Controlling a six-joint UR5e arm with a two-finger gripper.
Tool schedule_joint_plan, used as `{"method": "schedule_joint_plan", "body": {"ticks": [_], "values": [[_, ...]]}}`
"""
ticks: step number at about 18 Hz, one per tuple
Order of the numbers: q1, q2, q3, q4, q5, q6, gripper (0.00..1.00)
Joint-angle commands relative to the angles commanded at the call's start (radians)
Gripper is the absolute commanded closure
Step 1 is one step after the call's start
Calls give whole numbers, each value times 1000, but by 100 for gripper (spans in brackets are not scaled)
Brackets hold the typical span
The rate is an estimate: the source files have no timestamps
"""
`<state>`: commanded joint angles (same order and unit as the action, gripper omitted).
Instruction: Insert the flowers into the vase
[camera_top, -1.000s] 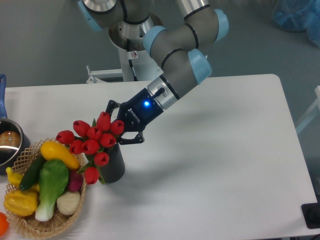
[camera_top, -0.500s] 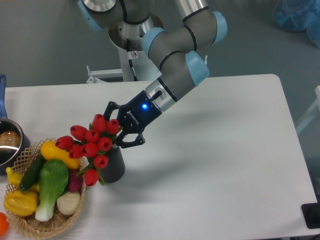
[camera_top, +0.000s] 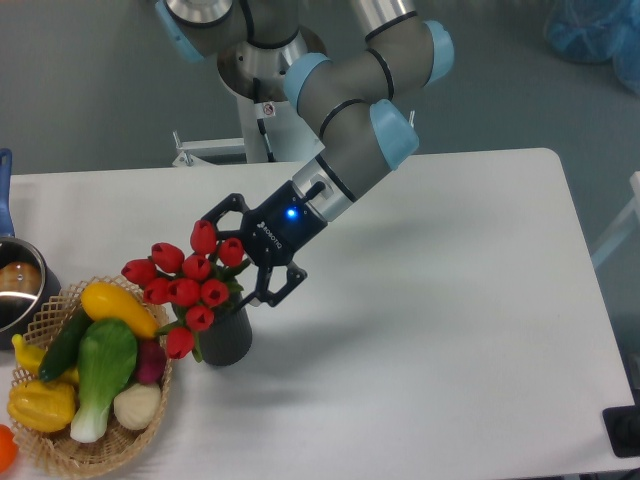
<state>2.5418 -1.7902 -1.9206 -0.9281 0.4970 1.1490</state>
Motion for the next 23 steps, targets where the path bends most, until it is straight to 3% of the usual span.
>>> {"method": "schedule_joint_plan", "body": {"ticks": [16, 19, 23], "values": [[161, 75, 41, 0, 34, 2, 0], [167, 97, 81, 0, 191, 3, 0], [153, 94, 133, 3, 574, 118, 0]]}}
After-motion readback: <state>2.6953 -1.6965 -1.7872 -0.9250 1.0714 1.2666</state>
